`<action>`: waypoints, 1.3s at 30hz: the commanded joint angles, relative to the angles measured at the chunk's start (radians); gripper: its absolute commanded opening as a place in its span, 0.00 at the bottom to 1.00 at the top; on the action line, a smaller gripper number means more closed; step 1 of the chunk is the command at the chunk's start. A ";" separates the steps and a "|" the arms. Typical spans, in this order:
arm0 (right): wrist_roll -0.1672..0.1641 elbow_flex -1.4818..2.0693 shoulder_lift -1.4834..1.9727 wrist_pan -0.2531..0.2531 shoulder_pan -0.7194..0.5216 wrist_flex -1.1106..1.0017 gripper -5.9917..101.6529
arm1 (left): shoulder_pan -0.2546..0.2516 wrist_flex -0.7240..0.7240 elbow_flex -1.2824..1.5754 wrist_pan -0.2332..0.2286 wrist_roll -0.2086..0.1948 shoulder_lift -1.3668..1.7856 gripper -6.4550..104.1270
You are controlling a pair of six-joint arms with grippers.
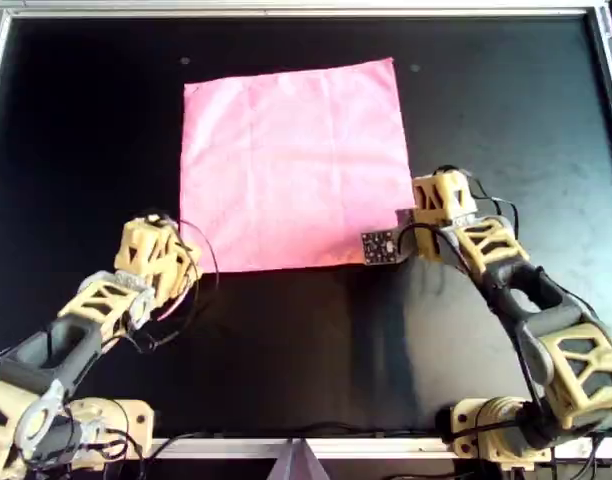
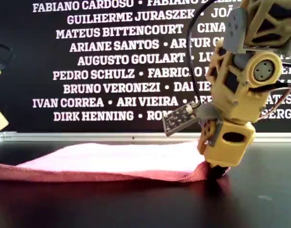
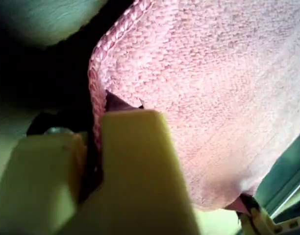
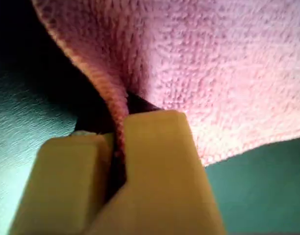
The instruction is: Fold a cloth
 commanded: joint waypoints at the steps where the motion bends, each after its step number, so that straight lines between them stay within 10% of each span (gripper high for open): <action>1: 0.002 0.038 0.034 -0.005 -0.008 -0.012 0.04 | -0.020 0.000 0.012 -0.012 0.006 0.069 0.04; 39: 0.003 -0.202 0.207 0.012 -0.028 -0.031 0.04 | -0.005 -0.017 -0.454 -0.014 0.006 -0.008 0.05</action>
